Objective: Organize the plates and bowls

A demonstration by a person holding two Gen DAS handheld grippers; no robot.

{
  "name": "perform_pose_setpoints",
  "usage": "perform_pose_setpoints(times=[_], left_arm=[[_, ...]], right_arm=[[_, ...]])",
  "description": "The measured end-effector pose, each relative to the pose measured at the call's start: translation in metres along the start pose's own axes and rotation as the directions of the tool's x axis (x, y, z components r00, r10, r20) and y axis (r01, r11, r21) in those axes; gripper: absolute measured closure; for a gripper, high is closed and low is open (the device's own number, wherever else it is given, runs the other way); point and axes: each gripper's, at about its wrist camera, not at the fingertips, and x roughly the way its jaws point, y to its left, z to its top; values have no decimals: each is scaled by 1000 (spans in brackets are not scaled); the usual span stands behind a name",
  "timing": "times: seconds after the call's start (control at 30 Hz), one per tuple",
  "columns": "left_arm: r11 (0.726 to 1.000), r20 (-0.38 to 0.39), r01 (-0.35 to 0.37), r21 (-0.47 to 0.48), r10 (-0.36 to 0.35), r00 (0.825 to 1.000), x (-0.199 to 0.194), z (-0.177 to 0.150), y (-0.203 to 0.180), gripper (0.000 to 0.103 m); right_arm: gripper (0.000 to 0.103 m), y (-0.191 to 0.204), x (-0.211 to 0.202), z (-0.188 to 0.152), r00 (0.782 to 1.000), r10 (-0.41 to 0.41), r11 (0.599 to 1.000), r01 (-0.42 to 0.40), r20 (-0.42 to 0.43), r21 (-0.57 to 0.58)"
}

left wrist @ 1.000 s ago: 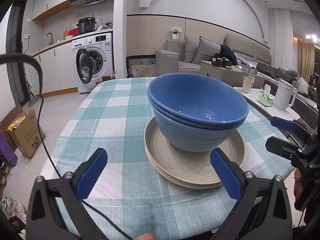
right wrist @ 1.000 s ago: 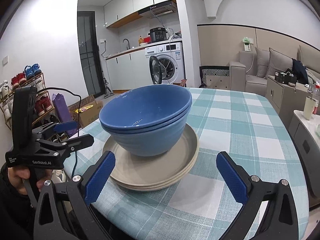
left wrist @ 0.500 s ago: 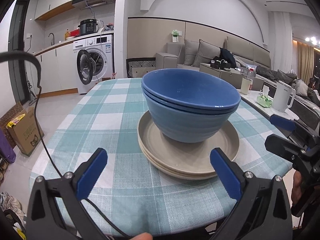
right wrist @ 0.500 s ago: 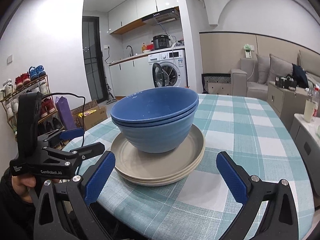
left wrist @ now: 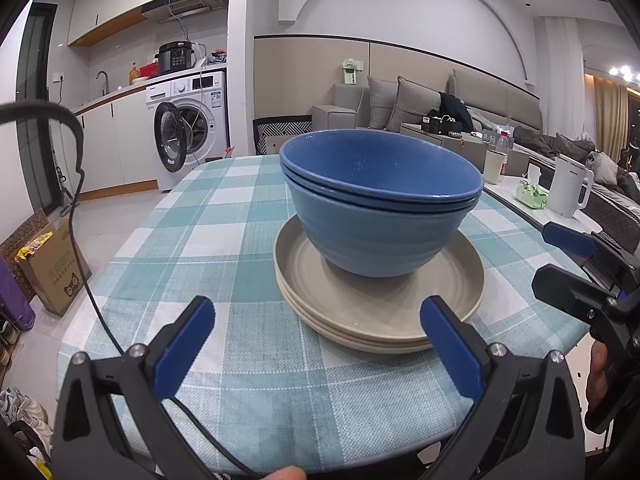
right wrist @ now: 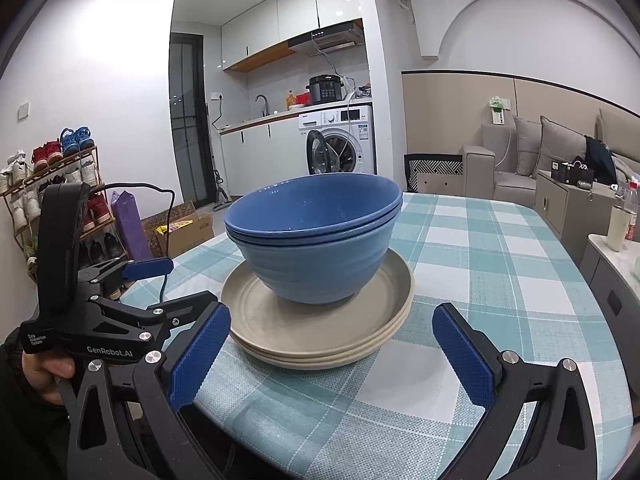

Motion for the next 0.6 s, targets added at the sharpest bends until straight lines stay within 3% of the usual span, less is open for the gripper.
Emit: perform_pose_setpoints(times=[0.6], left_arm=[[999,-5,0,-32,0,1000,5,-4,8,0]], right_arm=[[0,-3,-4,-3,1000,-6,1000,6,27,16]])
